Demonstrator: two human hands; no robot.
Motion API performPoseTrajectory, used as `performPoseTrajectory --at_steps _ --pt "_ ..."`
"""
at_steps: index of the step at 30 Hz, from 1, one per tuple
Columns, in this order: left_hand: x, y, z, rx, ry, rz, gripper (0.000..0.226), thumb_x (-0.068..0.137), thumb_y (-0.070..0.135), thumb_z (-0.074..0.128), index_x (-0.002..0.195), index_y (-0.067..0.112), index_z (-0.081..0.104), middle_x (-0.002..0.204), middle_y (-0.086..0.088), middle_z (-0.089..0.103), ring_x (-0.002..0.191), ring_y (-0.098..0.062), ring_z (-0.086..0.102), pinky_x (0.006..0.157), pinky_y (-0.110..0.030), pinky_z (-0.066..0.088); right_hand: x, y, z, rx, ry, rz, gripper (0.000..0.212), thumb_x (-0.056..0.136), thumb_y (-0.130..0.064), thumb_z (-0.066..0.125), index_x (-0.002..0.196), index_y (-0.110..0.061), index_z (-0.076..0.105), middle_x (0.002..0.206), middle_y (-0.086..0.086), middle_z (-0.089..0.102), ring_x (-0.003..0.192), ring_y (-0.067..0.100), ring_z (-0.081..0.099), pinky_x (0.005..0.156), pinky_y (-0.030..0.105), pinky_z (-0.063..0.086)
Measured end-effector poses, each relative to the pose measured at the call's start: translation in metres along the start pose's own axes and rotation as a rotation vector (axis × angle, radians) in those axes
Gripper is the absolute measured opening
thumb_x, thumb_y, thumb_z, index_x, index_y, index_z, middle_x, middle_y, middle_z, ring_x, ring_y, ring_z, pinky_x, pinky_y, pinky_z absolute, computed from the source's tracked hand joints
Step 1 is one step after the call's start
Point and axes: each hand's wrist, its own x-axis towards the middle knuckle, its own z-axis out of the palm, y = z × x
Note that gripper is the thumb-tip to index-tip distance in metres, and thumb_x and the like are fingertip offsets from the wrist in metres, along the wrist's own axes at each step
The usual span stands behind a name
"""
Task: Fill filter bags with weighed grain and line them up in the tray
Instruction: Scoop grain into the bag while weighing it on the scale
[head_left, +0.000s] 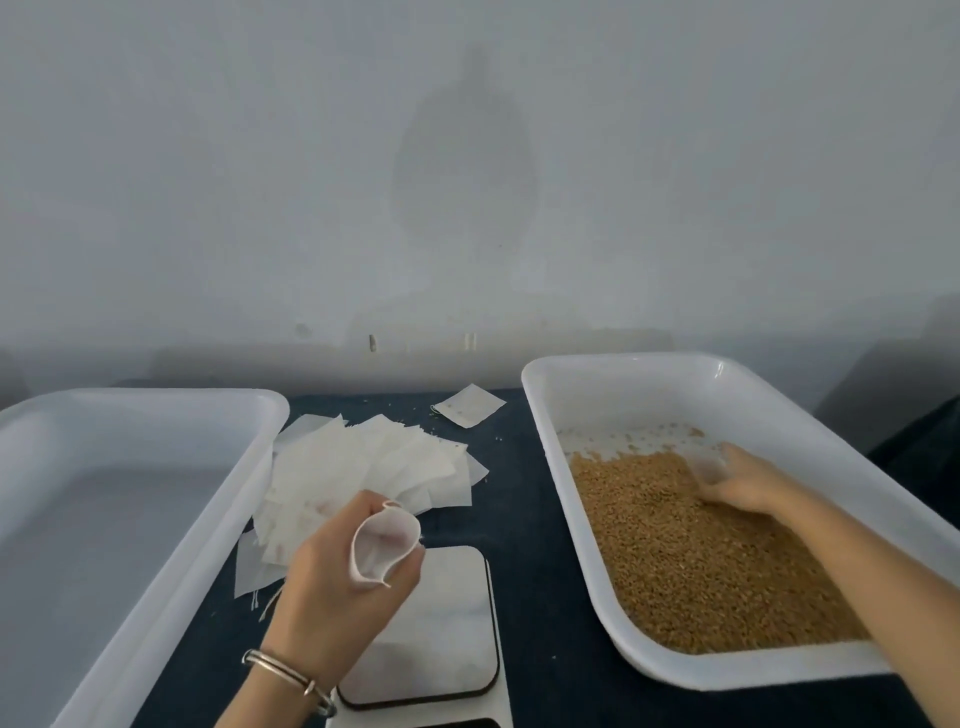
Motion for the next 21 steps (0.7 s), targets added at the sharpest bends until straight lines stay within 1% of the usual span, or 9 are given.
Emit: performPoseTrajectory --at_steps 2,3,5,7,9,12,14,17,21 --pt "0.0 0.001 0.001 -0.011 0.002 0.01 0.022 0.073 0.004 0.076 0.077 0.019 0.06 0.075 0.011 0.064 0.073 -0.01 0.061 0.061 -0.016 0.046 -0.004 -0.005 0.0 -0.004 0.007 -0.036 0.091 0.078 -0.032 0.075 0.149 -0.017 0.021 0.149 0.012 0.037 0.129 0.031 0.043 0.102 0.038 0.038" --pt "0.0 0.001 0.002 -0.013 0.001 0.016 0.022 0.073 0.003 0.075 0.077 0.018 0.06 0.075 0.011 0.064 0.073 -0.011 0.061 0.062 -0.017 0.047 -0.006 -0.007 -0.002 0.029 0.012 -0.055 0.087 0.077 -0.029 0.075 0.148 -0.02 0.025 0.145 0.012 0.043 0.121 0.03 0.051 0.095 0.038 0.044" --pt "0.0 0.001 0.002 -0.013 -0.003 0.021 0.021 0.073 0.003 0.075 0.076 0.017 0.06 0.075 0.01 0.064 0.072 -0.012 0.061 0.063 -0.02 0.047 -0.014 -0.011 -0.006 0.15 0.038 -0.109 0.072 0.077 -0.023 0.074 0.139 -0.026 0.039 0.126 0.008 0.057 0.092 0.022 0.064 0.071 0.033 0.051" --pt "0.0 0.001 0.002 -0.024 -0.002 0.012 0.021 0.073 0.003 0.075 0.077 0.017 0.059 0.075 0.01 0.064 0.072 -0.012 0.06 0.063 -0.02 0.046 -0.022 -0.016 -0.015 0.235 0.095 -0.175 0.053 0.078 -0.023 0.073 0.126 -0.023 0.049 0.115 0.003 0.061 0.082 0.013 0.061 0.063 0.026 0.049" --pt "0.0 0.0 0.001 -0.027 -0.013 0.011 0.023 0.072 0.005 0.076 0.08 0.018 0.058 0.079 0.013 0.063 0.074 -0.011 0.059 0.061 -0.017 0.046 -0.031 -0.021 -0.026 0.303 0.155 -0.204 0.045 0.078 -0.026 0.072 0.118 -0.019 0.053 0.107 -0.002 0.06 0.088 0.013 0.059 0.072 0.028 0.049" --pt "-0.004 0.0 0.001 -0.039 -0.05 0.045 0.03 0.071 0.007 0.076 0.087 0.021 0.055 0.088 0.019 0.059 0.08 -0.008 0.058 0.062 -0.012 0.044 -0.052 -0.023 -0.036 0.329 0.169 -0.265 0.051 0.077 -0.041 0.071 0.12 -0.025 0.051 0.106 -0.011 0.058 0.096 0.01 0.057 0.085 0.035 0.048" --pt "-0.009 0.0 0.002 -0.053 -0.078 0.066 0.032 0.071 0.004 0.075 0.088 0.022 0.054 0.089 0.019 0.059 0.081 -0.008 0.057 0.065 -0.012 0.043 -0.069 -0.016 -0.033 0.311 0.146 -0.279 0.061 0.075 -0.047 0.071 0.128 -0.03 0.046 0.108 -0.014 0.057 0.099 0.01 0.057 0.086 0.035 0.046" --pt "-0.016 -0.002 0.004 -0.064 -0.086 0.078 0.03 0.072 0.0 0.074 0.083 0.021 0.056 0.082 0.012 0.061 0.077 -0.005 0.057 0.065 -0.011 0.042 -0.084 0.003 -0.024 0.181 0.062 -0.22 0.073 0.075 -0.043 0.074 0.137 -0.027 0.039 0.109 -0.013 0.056 0.102 0.012 0.054 0.088 0.033 0.042" --pt "-0.021 -0.004 0.001 -0.11 -0.064 0.076 0.026 0.072 -0.002 0.073 0.079 0.016 0.055 0.08 0.011 0.062 0.075 -0.01 0.059 0.064 -0.01 0.043 -0.091 0.023 -0.021 0.026 -0.048 -0.178 0.073 0.077 -0.038 0.073 0.139 -0.02 0.039 0.132 -0.003 0.052 0.116 0.014 0.05 0.102 0.034 0.037"
